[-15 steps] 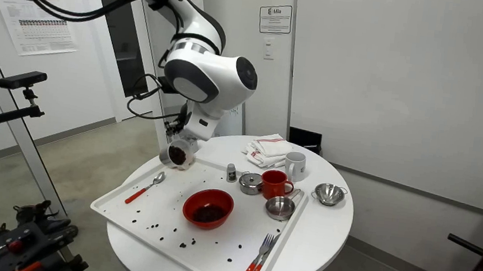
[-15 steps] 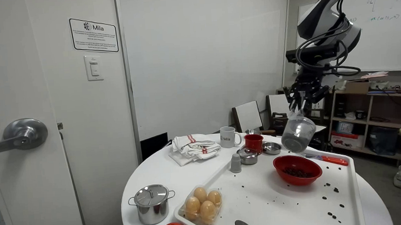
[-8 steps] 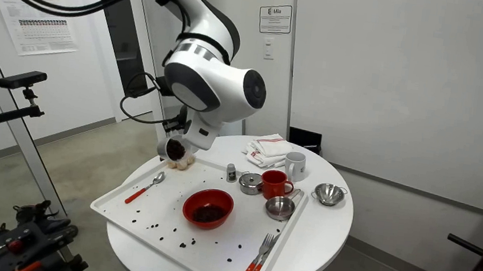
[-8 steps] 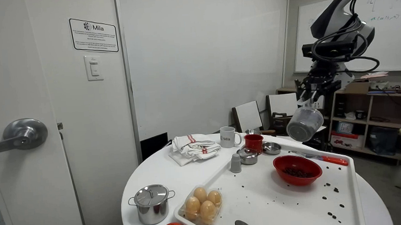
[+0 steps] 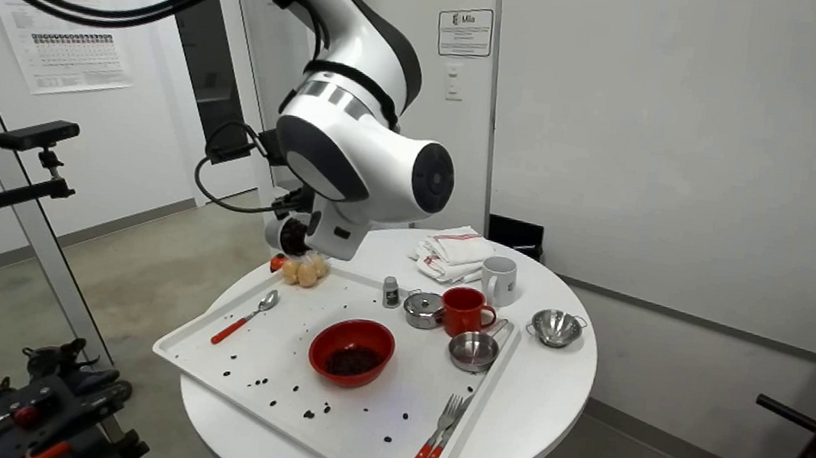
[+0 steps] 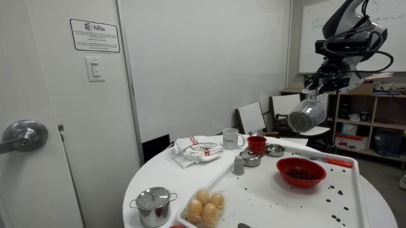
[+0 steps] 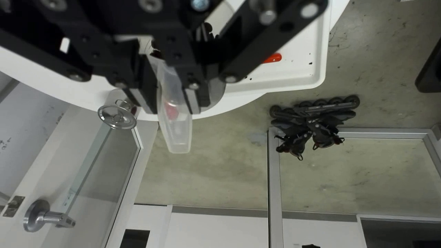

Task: Pout the contents of the cup into the bowl

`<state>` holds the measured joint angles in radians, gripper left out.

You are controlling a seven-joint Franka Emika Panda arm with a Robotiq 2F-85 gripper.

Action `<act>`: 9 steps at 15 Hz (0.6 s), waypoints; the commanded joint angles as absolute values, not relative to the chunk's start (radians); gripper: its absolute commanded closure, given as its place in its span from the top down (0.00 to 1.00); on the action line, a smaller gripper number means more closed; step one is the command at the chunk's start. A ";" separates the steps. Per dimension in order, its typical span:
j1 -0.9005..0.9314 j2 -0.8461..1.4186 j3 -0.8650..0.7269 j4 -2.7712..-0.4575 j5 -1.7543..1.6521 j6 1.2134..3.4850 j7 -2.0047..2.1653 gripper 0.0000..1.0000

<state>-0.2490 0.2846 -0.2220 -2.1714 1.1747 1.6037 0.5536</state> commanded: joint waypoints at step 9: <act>-0.265 0.281 -0.256 -2.186 1.251 1.463 0.517 0.11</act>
